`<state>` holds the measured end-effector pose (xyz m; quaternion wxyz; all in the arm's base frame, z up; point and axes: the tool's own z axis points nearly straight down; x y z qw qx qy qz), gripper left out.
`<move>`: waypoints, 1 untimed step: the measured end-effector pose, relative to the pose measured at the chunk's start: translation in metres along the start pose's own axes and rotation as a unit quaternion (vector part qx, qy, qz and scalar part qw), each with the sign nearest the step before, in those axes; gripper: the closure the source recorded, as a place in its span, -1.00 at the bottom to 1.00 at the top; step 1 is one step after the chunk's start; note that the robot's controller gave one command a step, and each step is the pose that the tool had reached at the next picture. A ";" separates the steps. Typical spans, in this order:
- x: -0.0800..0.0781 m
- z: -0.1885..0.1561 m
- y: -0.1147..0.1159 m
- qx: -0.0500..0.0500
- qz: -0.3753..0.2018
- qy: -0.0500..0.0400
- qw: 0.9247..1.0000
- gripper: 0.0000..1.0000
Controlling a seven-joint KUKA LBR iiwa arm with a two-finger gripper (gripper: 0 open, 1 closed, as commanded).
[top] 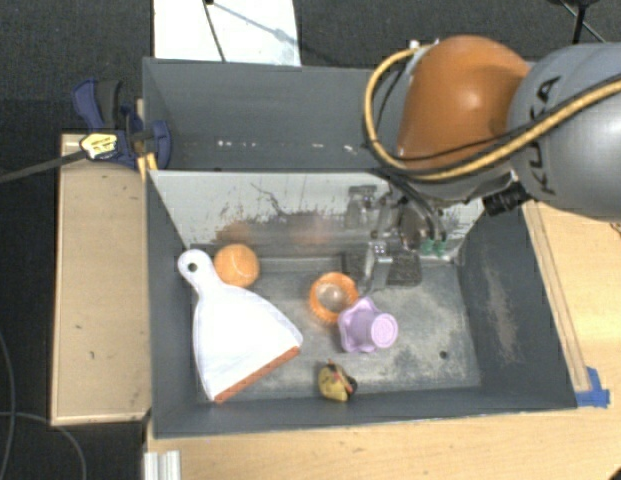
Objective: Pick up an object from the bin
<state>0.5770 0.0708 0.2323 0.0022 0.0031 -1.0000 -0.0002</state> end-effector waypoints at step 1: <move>-0.001 -0.005 0.000 0.000 0.001 -0.004 1.000 -1.00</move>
Offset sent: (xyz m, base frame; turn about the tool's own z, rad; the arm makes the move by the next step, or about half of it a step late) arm -0.0128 -0.0284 -0.1094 0.2439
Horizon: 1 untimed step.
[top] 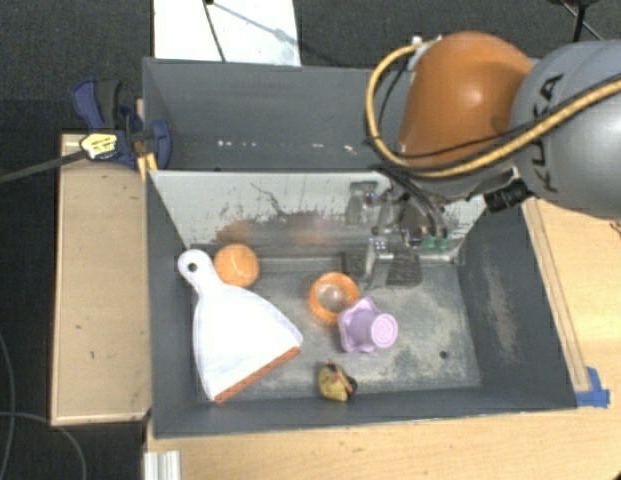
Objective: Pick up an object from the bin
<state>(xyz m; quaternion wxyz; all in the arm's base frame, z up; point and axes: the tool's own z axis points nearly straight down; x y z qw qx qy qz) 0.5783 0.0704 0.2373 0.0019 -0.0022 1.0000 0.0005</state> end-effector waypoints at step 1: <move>0.004 0.041 -0.010 0.000 0.046 -0.002 0.999 -1.00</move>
Offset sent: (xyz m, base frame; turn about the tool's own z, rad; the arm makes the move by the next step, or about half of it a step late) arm -0.0126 -0.0430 -0.1339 0.0871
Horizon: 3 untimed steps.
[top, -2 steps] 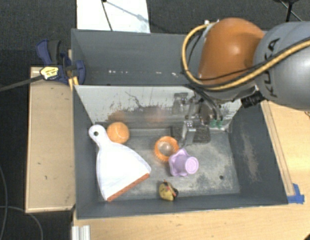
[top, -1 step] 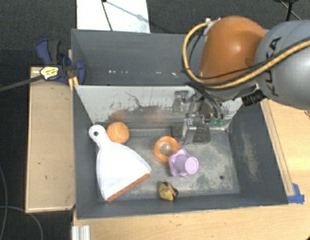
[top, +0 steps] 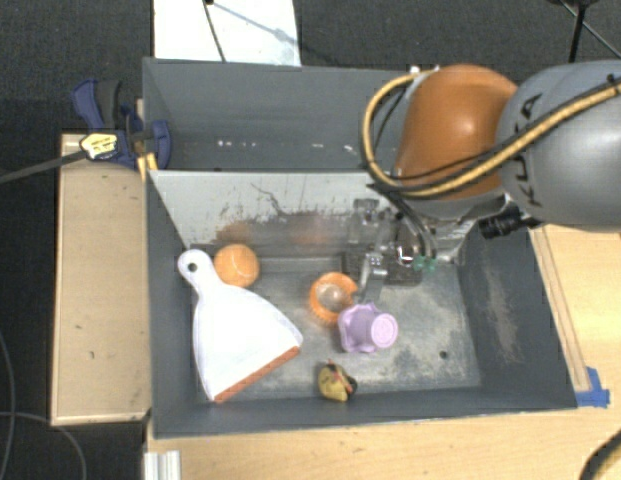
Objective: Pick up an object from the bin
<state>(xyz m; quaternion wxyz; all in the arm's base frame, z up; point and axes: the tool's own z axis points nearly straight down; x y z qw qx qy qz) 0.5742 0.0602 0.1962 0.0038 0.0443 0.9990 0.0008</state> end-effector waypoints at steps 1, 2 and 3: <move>0.003 0.067 -0.023 0.000 0.003 0.000 1.000 -1.00; 0.007 0.101 -0.025 0.001 -0.035 0.004 0.999 -1.00; 0.014 0.124 -0.014 0.003 -0.023 0.014 1.000 1.00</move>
Offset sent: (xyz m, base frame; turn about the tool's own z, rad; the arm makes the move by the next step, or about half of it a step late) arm -0.0102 -0.0168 -0.0931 -0.1077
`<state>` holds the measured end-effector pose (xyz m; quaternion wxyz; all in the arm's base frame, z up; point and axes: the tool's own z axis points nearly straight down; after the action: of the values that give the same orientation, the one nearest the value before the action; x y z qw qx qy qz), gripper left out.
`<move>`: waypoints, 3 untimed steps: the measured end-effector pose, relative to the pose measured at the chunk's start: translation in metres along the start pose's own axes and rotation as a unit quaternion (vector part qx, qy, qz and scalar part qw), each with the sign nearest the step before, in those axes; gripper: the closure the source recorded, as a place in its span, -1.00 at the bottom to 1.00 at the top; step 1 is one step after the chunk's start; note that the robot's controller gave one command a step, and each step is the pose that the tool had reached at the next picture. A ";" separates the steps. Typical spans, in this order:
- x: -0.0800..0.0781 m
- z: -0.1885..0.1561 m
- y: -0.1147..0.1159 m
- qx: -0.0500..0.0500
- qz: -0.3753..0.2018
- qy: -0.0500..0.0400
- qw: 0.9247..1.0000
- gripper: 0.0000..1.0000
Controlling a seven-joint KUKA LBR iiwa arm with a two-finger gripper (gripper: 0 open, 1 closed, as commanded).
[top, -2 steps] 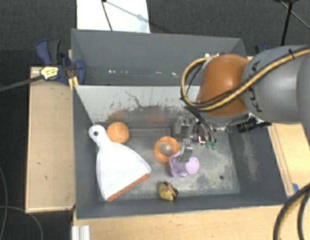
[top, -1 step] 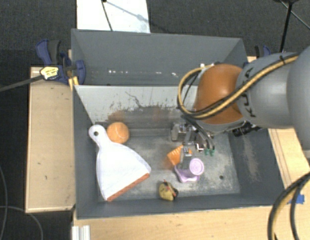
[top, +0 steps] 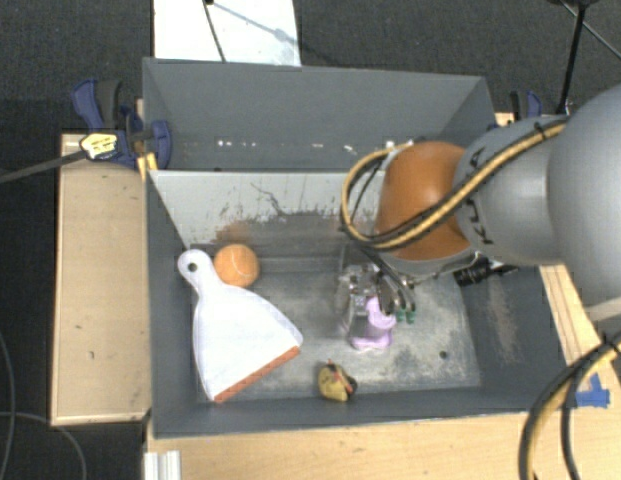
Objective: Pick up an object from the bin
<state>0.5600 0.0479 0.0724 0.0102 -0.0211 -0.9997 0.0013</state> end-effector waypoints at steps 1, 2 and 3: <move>0.000 0.000 0.000 0.000 0.000 0.000 1.000 1.00; -0.003 -0.023 0.001 -0.001 -0.004 -0.006 1.000 1.00; 0.002 -0.021 0.009 -0.002 -0.002 -0.012 1.000 -1.00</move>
Offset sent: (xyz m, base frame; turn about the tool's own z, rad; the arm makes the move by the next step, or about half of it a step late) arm 0.0065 0.0020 0.0327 -0.0133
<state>0.5591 0.0568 0.0938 -0.0020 -0.0194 -0.9998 -0.0007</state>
